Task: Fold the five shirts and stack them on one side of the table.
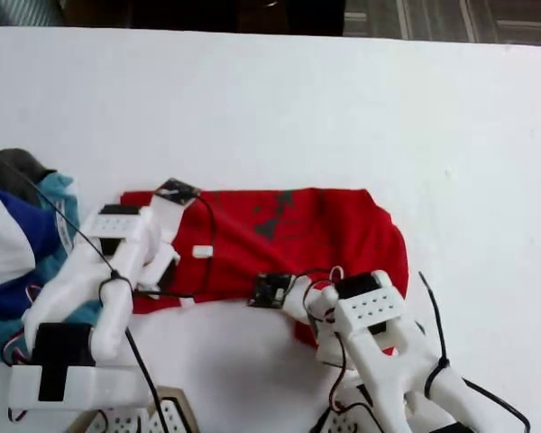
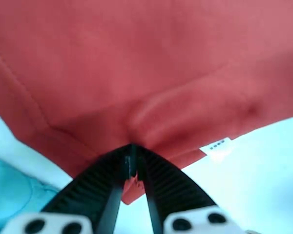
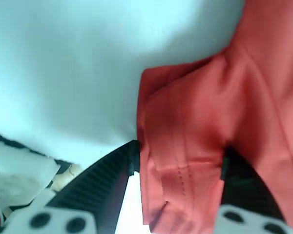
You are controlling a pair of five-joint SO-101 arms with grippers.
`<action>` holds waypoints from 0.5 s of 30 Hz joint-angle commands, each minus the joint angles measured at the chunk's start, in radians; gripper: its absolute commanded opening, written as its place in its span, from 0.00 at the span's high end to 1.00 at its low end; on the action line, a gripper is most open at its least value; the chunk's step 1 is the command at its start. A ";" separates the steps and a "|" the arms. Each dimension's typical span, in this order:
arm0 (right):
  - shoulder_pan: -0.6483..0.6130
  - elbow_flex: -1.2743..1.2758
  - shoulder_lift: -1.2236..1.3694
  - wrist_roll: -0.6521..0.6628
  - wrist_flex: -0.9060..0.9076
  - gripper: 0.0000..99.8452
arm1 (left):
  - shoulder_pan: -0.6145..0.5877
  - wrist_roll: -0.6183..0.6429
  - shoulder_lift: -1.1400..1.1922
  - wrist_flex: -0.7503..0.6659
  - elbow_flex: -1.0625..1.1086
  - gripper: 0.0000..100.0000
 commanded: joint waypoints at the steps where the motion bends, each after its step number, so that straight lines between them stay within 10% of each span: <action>1: 0.005 -0.029 0.120 -0.012 -0.050 0.73 | 0.005 -0.002 0.026 -0.011 -0.019 0.97; 8: 0.007 -0.121 0.291 -0.018 -0.041 0.98 | 0.005 -0.002 0.026 -0.011 -0.018 0.97; 15: 0.007 -0.130 0.209 -0.018 -0.038 0.98 | 0.005 -0.002 0.026 -0.011 -0.018 0.97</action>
